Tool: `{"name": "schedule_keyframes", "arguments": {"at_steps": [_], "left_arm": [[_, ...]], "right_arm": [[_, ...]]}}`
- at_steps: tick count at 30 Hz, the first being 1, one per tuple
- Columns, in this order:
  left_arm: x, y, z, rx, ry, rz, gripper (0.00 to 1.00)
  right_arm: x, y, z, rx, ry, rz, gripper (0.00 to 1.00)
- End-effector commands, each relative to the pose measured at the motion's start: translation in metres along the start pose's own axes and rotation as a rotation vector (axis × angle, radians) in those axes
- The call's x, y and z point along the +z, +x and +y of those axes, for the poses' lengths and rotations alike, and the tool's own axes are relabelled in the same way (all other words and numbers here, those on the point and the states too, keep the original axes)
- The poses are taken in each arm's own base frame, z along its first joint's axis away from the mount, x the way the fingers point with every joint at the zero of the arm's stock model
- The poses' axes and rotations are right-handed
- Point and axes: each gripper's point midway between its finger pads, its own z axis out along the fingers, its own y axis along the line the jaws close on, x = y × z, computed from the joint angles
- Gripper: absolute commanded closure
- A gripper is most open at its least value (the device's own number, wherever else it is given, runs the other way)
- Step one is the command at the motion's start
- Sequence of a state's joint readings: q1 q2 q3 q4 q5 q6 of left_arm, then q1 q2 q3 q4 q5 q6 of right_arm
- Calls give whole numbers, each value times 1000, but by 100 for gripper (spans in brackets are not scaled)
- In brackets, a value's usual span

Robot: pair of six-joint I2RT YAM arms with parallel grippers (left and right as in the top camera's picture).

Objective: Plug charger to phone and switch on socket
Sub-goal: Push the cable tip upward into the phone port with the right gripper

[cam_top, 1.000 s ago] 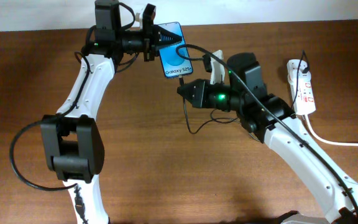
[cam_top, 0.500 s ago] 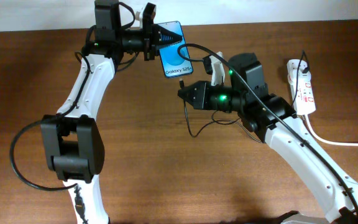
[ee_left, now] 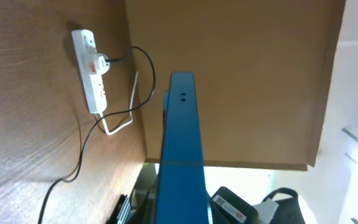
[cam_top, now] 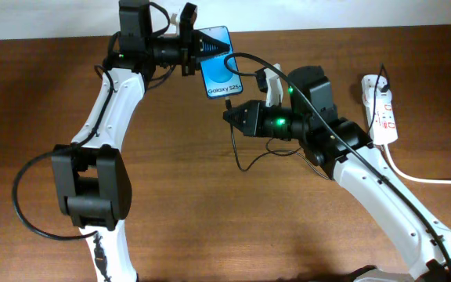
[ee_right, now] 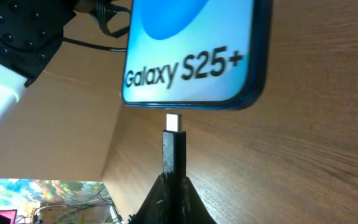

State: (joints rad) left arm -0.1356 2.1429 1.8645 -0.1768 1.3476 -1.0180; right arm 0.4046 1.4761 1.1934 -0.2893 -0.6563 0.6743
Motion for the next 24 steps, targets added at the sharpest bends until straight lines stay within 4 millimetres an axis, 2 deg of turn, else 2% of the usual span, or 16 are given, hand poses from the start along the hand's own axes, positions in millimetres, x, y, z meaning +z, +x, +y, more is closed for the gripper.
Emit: {"name": "schedule_keyframes", "arguments": {"at_steps": [1,9,24], "left_arm": [[2,8,-18,43,35,46,100],[9,13,-19,65,37,62,100],[9,13,-19,85,38,62,100]], "right_arm": [[0,-4,2,-8,-14,-3,96],[0,-5,3,-1,-18,-9,96],[0,-9,5,-7,-24,-25,96]]}}
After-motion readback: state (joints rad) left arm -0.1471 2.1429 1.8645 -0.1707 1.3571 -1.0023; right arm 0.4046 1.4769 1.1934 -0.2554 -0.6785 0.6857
